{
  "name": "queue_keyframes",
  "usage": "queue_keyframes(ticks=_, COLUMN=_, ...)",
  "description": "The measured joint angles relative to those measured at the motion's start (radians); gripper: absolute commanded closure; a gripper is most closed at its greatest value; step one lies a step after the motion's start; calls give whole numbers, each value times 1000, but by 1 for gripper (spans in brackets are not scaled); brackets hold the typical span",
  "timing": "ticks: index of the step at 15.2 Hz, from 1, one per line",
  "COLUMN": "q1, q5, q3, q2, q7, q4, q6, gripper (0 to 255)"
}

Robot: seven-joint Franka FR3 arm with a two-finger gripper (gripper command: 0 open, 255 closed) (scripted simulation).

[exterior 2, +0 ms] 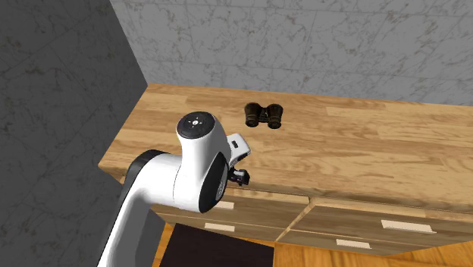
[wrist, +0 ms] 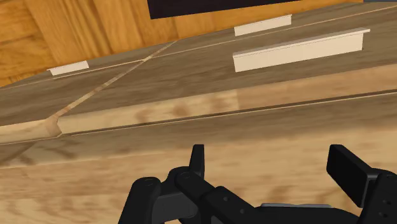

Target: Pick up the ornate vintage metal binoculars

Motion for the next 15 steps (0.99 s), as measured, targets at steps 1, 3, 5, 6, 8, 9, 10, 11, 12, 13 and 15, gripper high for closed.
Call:
queue_keyframes(ticks=1, q1=0, q5=0, q3=0, q2=0, q7=0, q4=0, q6=0, gripper=0)
queue_keyframes(ticks=3, q1=0, q5=9, q3=-10, q2=61, q7=-5, q4=42, q6=12, gripper=0)
queue_keyframes(ticks=5, q1=1, q5=23, q3=-27, q2=147, q7=-16, q4=112, q6=14, gripper=0)
queue_keyframes(ticks=6, q1=3, q5=33, q3=-33, q2=201, q7=-20, q4=159, q6=14, gripper=0)
queue_keyframes(ticks=8, q1=4, q5=52, q3=-53, q2=282, q7=-36, q4=234, q6=5, gripper=0)
queue_keyframes(ticks=9, q1=5, q5=63, q3=-62, q2=330, q7=-43, q4=277, q6=3, gripper=0)
queue_keyframes(ticks=10, q1=5, q5=74, q3=-72, q2=379, q7=-53, q4=323, q6=-2, gripper=0)
queue_keyframes(ticks=11, q1=6, q5=86, q3=-80, q2=424, q7=-60, q4=371, q6=-15, gripper=0)
queue_keyframes(ticks=12, q1=7, q5=99, q3=-89, q2=462, q7=-68, q4=411, q6=-24, gripper=0)
queue_keyframes(ticks=13, q1=8, q5=113, q3=-96, q2=520, q7=-74, q4=469, q6=-31, gripper=0)
queue_keyframes(ticks=15, q1=7, q5=142, q3=-113, q2=612, q7=-91, q4=573, q6=-62, gripper=0)
